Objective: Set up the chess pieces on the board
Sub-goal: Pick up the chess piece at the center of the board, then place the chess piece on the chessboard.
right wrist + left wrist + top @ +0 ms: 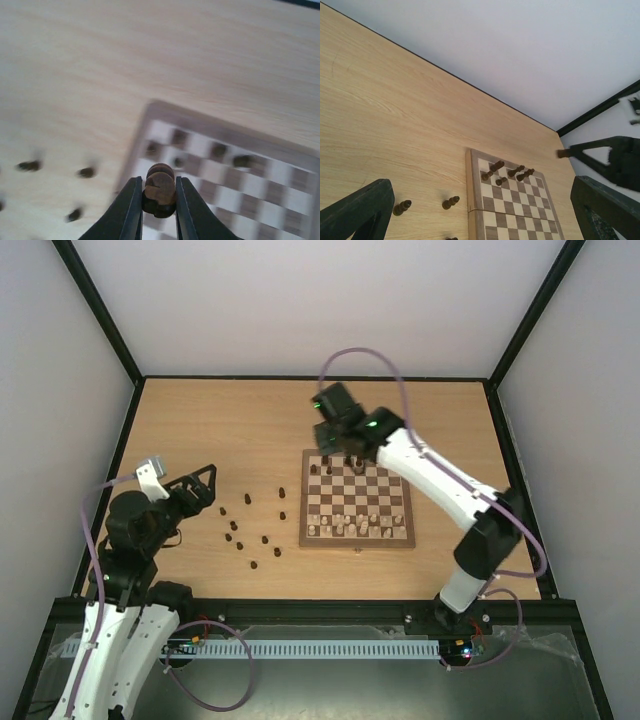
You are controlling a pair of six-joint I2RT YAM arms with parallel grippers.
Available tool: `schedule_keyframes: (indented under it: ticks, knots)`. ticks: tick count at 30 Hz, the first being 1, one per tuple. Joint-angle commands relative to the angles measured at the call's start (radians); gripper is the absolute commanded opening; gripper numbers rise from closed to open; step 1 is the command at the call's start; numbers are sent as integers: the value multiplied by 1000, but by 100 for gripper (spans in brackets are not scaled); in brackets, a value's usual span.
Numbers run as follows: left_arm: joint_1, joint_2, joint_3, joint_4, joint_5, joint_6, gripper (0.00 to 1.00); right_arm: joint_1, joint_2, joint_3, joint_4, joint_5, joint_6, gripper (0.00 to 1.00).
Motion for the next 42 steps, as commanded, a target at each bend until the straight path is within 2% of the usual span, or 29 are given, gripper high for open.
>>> schedule_keyframes:
  ticks: [1, 6, 15, 26, 42]
  knots:
    - [-3, 15, -7, 35, 20, 7, 100, -155, -96, -158, -52, 74, -10, 10]
    - [-3, 40, -17, 53, 23, 12, 100, -277, -139, -266, -14, 57, 0, 10]
    - [-3, 72, -12, 74, 31, 18, 99, -384, -41, -361, 60, 6, 18, 10]
    - [-3, 84, -1, 68, 25, 34, 99, -411, 90, -340, 124, -21, 20, 9]
    - [-2, 92, -10, 77, 19, 34, 99, -437, 157, -320, 163, -44, 0, 9]
